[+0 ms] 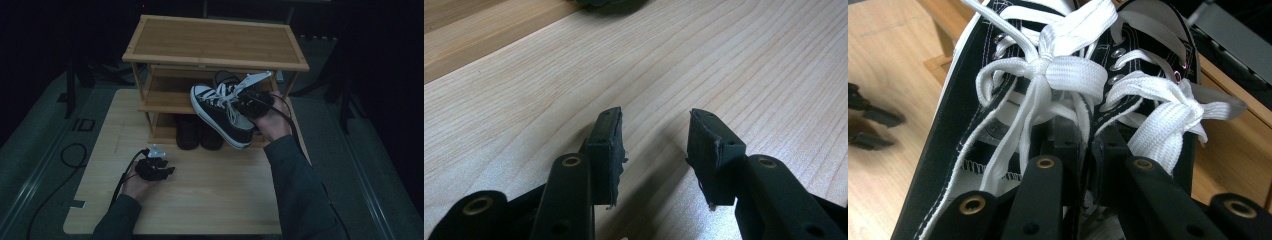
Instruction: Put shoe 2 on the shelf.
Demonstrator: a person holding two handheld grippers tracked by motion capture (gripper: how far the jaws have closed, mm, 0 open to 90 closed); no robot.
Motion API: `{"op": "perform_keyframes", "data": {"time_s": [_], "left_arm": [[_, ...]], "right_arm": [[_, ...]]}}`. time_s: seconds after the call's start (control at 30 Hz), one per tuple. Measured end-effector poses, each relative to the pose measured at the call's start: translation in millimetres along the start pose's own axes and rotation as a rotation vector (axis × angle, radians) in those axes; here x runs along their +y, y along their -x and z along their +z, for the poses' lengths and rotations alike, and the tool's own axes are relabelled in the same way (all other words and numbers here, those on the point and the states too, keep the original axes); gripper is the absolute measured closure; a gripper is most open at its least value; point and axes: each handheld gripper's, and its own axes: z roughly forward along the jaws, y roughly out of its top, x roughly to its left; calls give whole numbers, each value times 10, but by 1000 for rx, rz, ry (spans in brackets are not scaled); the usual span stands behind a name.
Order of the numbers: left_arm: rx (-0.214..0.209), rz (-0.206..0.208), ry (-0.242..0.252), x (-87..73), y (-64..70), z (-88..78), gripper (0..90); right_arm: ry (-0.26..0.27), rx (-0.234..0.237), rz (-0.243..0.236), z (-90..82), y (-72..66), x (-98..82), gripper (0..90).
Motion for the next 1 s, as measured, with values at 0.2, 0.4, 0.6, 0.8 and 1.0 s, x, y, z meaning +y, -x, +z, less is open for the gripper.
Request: {"op": "perform_keyframes", "data": {"time_s": [0.2,0.4,0.6,0.8,1.0], "left_arm": [[1,1,-1,1,2,0,583],[0,0,0,0,0,0,583],[-1,0,-2,1,-2,-1,583],[-2,1,-2,2,-3,-1,583],[0,2,-3,-1,-3,-4,583]], "right_arm": [[-4,-29,58,33,21,16,842],[-4,-66,115,66,43,28,845],[-12,-111,151,97,42,67,844],[-9,-158,173,132,30,146,844],[-28,-191,181,210,37,161,778]]}}
